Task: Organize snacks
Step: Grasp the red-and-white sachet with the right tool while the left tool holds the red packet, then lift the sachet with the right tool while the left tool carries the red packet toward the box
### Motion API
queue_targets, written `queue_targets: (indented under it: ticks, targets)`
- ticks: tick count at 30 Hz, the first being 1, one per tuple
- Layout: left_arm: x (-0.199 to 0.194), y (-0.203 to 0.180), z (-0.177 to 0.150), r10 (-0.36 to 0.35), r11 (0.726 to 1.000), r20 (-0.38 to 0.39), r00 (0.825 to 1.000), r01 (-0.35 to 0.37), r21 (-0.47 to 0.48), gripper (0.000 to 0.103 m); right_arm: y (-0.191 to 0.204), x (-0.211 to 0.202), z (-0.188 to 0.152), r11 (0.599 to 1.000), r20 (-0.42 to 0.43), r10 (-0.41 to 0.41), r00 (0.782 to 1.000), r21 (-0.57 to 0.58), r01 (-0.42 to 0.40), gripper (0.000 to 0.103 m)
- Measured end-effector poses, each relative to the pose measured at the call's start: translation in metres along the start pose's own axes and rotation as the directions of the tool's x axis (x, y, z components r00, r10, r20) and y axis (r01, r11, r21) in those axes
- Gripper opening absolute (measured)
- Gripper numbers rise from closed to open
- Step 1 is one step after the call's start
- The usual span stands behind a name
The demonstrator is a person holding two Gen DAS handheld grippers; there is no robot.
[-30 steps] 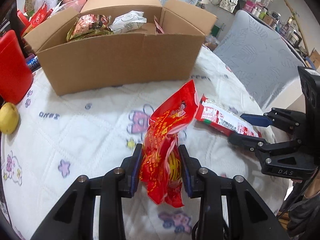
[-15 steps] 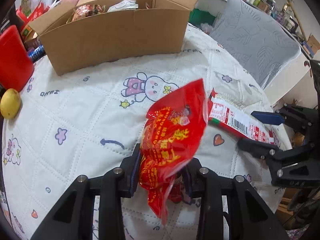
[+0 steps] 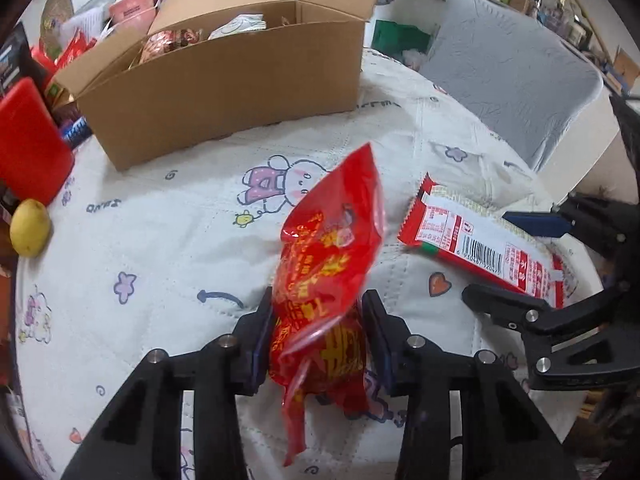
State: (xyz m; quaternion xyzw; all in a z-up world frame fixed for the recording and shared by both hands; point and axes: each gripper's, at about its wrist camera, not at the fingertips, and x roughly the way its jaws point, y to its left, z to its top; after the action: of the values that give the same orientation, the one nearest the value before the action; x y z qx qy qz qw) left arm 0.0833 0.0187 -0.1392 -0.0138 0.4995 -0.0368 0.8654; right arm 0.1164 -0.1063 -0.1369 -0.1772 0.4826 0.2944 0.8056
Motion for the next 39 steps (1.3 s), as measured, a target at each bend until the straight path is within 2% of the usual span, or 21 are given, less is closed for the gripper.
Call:
queue_targets:
  ticks: [1, 3, 6, 13, 19, 32, 39]
  targets:
    - [-0.001, 0.001, 0.0, 0.0, 1.0, 0.002, 1.0, 0.0, -0.002, 0.038, 0.0, 0.0, -0.001, 1.0, 0.005, -0.009, 1.0, -0.002, 0.009, 0.068]
    - [-0.005, 0.004, -0.001, -0.004, 1.0, 0.01, 1.0, 0.005, -0.007, 0.036, 0.002, -0.003, -0.001, 1.0, 0.021, -0.006, 1.0, -0.007, 0.006, 0.051]
    - [-0.008, 0.008, -0.002, -0.021, 1.0, 0.016, 1.0, 0.021, -0.019, 0.035, 0.002, -0.005, -0.003, 1.0, 0.039, -0.001, 0.999, 0.007, 0.001, 0.046]
    - [-0.015, 0.011, -0.007, -0.041, 0.998, 0.012, 0.999, 0.041, -0.055, 0.034, -0.005, -0.017, -0.009, 0.993, 0.116, 0.026, 0.993, 0.114, -0.039, 0.044]
    - [-0.024, 0.012, -0.008, -0.06, 0.995, 0.02, 0.998, 0.061, -0.077, 0.035, -0.004, -0.026, -0.016, 0.983, 0.145, 0.062, 0.988, 0.163, -0.086, 0.044]
    - [-0.066, 0.02, -0.017, -0.043, 0.995, 0.114, 0.993, 0.053, -0.086, 0.034, 0.022, -0.044, -0.021, 0.983, 0.191, 0.097, 0.977, 0.138, -0.125, 0.044]
    - [-0.089, 0.026, -0.014, -0.022, 0.996, 0.171, 0.985, 0.037, -0.086, 0.034, 0.038, -0.059, -0.013, 0.979, 0.241, 0.131, 0.962, 0.121, -0.164, 0.044]
